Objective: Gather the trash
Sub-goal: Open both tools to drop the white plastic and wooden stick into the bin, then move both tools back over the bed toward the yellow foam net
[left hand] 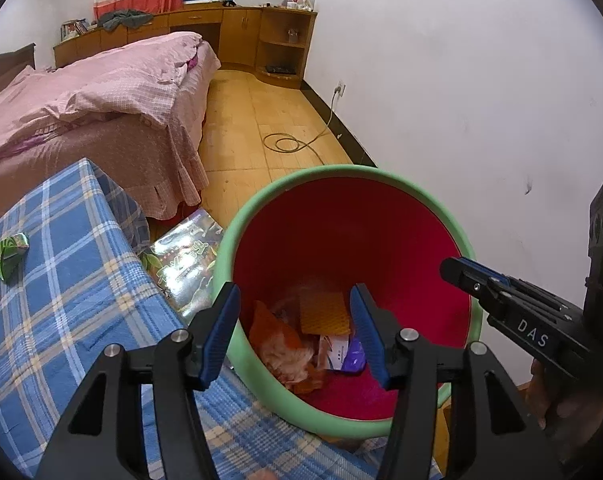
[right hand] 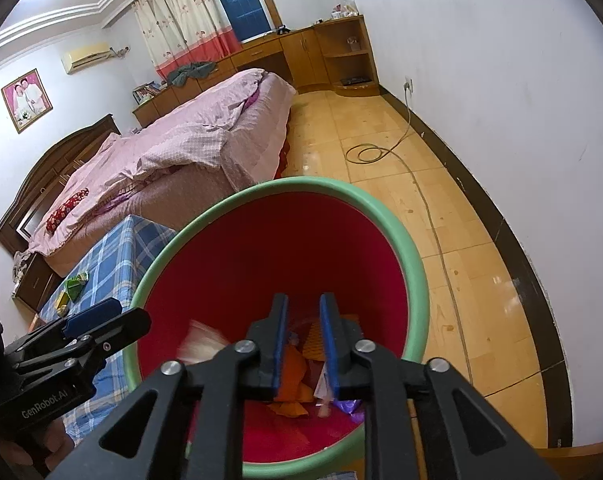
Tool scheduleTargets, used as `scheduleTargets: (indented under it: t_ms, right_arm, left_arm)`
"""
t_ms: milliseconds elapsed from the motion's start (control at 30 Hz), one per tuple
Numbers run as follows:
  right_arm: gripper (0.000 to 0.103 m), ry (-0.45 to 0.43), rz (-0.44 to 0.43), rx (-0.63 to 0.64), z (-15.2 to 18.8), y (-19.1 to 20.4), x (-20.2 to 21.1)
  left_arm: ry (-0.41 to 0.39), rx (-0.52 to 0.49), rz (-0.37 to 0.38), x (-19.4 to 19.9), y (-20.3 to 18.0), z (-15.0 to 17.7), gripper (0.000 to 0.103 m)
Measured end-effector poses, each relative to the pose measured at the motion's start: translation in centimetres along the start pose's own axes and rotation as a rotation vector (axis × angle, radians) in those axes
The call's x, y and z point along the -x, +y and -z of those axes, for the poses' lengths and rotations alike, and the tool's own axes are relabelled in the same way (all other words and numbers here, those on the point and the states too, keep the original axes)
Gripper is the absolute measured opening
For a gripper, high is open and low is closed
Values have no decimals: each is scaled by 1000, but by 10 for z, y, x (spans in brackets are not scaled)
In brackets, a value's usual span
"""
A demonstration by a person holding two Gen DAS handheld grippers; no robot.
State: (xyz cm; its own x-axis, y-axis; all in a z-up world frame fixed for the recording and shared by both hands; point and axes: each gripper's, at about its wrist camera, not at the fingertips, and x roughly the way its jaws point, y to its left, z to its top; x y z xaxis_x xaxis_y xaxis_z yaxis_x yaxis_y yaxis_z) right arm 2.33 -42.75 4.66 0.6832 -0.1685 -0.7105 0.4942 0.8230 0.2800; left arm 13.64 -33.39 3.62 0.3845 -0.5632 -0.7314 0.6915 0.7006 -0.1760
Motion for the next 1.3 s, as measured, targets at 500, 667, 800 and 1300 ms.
scheduleTargets:
  t_ms: [500, 667, 800, 1300]
  right_arm:
    - [42, -27, -37, -1, -1, 14, 17]
    - [51, -33, -52, -3, 1, 24, 23]
    - [59, -31, -69, -5, 3, 33, 26]
    - [75, -38, -142, 56, 16, 80, 41]
  left_arm:
    - [-32, 22, -32, 30, 12, 5, 68]
    - [-45, 42, -50, 44, 21, 10, 68]
    - [-57, 63, -68, 57, 31, 13, 68]
    - [-102, 171, -182, 106, 83, 37, 68]
